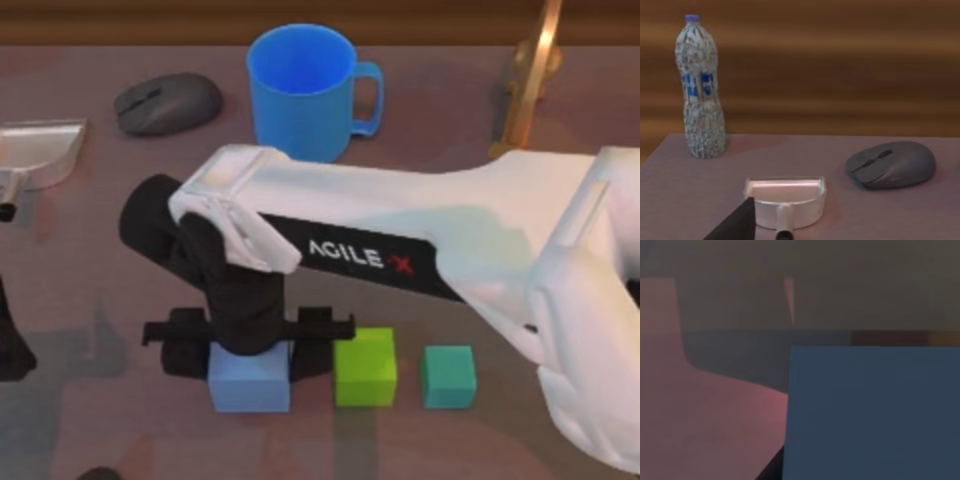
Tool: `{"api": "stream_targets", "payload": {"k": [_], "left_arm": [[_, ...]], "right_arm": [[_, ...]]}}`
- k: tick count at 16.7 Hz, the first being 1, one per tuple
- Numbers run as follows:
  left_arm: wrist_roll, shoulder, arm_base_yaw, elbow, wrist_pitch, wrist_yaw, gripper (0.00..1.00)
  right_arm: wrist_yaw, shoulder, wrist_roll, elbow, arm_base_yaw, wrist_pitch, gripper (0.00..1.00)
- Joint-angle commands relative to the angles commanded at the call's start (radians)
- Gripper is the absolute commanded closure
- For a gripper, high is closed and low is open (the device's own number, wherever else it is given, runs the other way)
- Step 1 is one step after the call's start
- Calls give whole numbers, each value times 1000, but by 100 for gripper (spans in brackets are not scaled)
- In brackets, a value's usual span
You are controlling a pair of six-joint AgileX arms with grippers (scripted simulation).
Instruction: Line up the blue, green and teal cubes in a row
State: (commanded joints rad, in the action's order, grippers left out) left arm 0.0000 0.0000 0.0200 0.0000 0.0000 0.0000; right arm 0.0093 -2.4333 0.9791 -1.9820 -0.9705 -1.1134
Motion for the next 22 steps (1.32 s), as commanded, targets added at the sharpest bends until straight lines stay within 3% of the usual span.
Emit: {"api": "stream_targets", "payload": {"k": [13, 22], "left_arm": [[0, 0, 0, 0, 0, 0, 0], [0, 0, 0, 0, 0, 0, 0]], "right_arm": [[0, 0, 0, 0, 0, 0, 2], [0, 0, 0, 0, 2, 0, 0]]}}
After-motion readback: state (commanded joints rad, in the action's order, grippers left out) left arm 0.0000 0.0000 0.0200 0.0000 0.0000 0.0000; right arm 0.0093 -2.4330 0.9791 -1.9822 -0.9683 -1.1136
